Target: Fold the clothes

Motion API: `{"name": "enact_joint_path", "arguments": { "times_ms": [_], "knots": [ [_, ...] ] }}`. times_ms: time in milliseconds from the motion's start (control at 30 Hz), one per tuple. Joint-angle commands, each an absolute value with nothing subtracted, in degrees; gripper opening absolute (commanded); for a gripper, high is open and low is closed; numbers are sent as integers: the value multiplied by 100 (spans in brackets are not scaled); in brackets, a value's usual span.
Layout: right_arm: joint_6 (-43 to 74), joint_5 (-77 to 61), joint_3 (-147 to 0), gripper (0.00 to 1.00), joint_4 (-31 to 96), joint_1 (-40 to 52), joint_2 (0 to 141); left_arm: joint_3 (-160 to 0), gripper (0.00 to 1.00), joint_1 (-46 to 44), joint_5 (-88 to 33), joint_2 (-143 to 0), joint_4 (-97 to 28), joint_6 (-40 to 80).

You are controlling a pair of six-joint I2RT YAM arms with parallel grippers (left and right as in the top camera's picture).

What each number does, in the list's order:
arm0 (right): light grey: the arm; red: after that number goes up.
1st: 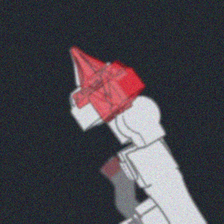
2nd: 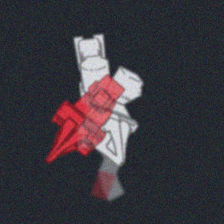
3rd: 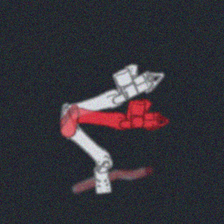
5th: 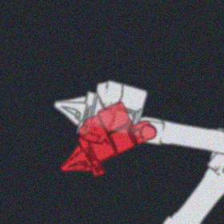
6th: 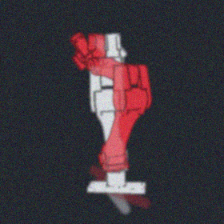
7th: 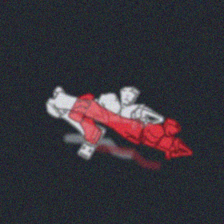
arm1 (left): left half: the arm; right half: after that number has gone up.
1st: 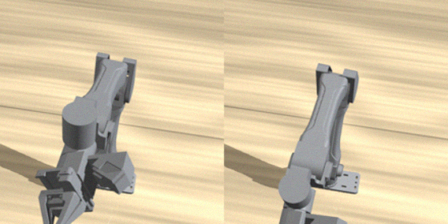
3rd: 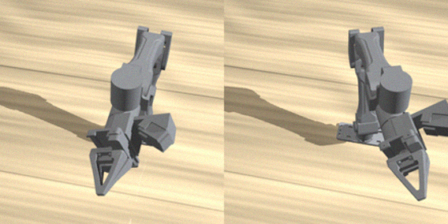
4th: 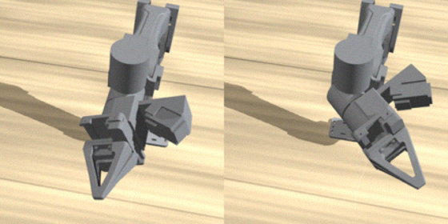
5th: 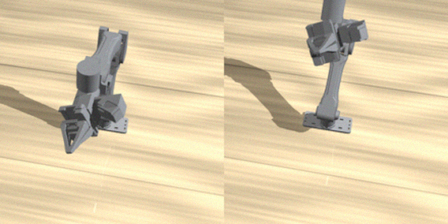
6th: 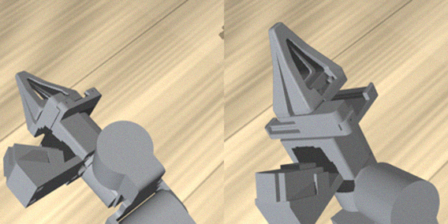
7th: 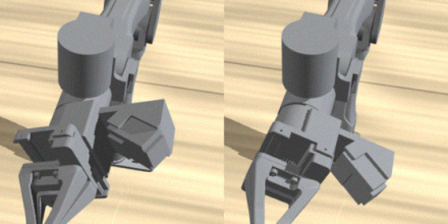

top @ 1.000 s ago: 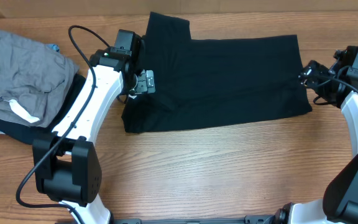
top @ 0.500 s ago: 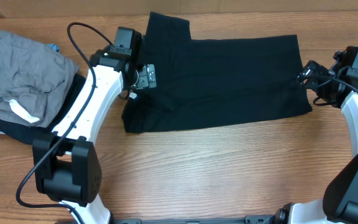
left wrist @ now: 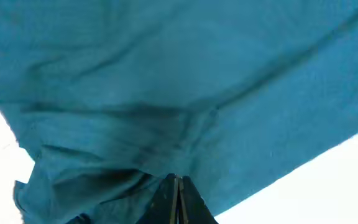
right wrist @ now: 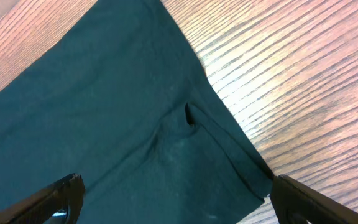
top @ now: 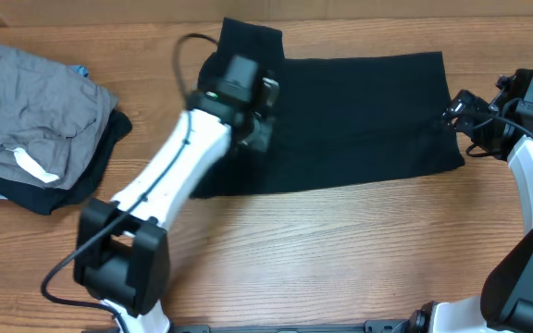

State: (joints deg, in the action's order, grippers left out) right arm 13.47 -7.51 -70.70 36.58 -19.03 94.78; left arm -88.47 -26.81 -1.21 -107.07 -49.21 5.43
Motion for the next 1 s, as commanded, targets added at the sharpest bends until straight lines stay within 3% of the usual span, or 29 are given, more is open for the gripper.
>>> {"name": "enact_joint_path", "arguments": {
  "times_ms": [0, 300, 467, 533, 800, 967],
  "knots": [
    [1356, -755, -7054, 100, 3634, -1898, 9345, -8731, 4, -3072, 810, -10847, -4947, -346],
    [1356, -755, -7054, 100, 3634, -1898, 9345, -8641, 6, -3118, 794, -11513, -4862, -1485],
    [1356, -755, -7054, 100, 3634, -1898, 9345, -8641, 41, -3118, 797, -11861, -4928, -1483],
    [1356, -755, -7054, 100, 3634, -1898, 9345, -8641, 48, -3118, 797, -11872, -4925, -1483],
    [1356, -755, -7054, 100, 3634, -1898, 9345, -8641, 50, -3120, 810, -11876, -4895, -1479],
    [1356, -755, -7054, 100, 3634, -1898, 9345, -8641, 34, -3118, 834, -11876, -4882, -1476]
  ]
}}
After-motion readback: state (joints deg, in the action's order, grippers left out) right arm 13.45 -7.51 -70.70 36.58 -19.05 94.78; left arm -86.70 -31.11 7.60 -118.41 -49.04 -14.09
